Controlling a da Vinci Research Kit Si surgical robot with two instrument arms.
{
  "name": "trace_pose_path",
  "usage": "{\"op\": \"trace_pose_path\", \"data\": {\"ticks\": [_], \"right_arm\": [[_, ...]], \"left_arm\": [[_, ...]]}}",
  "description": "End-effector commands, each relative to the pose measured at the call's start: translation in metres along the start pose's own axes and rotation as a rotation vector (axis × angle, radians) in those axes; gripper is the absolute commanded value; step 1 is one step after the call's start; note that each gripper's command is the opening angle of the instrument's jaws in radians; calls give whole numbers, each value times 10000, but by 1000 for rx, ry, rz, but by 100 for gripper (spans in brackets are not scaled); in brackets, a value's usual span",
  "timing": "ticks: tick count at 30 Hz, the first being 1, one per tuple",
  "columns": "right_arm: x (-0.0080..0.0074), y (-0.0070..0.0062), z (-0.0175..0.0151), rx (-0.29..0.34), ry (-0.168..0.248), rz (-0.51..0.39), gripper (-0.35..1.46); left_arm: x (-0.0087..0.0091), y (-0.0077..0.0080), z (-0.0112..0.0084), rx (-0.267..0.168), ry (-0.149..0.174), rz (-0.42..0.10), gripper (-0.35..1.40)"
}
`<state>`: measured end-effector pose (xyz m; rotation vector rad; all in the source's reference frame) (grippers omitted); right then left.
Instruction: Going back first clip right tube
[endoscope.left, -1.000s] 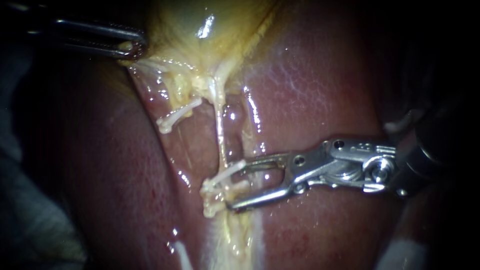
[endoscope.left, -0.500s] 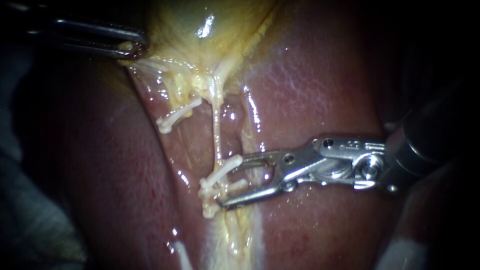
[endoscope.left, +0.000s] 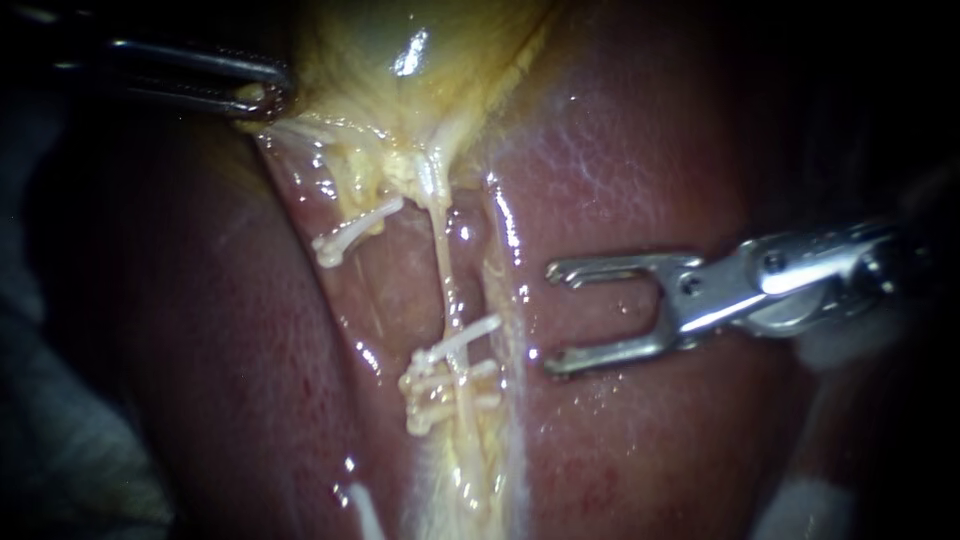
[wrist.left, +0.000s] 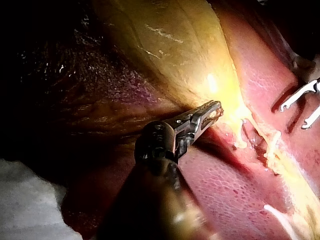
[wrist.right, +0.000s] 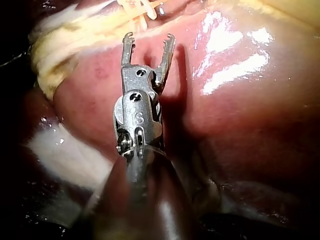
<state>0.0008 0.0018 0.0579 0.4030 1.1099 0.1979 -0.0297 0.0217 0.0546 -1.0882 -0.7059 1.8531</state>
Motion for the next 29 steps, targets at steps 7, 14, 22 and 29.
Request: {"op": "trace_pose_path", "data": {"ticks": [7, 14, 22, 29], "right_arm": [[4, 3, -10, -4, -1, -5, 50], [5, 1, -10, -3, 0, -5, 50], [5, 0, -10, 0, 0, -11, 50], [5, -2, 4, 19, 2, -1, 50]], "left_arm": [[-3, -2, 12, 7, 4, 2, -35], [-13, -12, 47, 3, 1, 10, -35], [-16, -13, 59, -10, -3, 12, -35], [-13, -14, 46, -18, -7, 11, -35]]}}
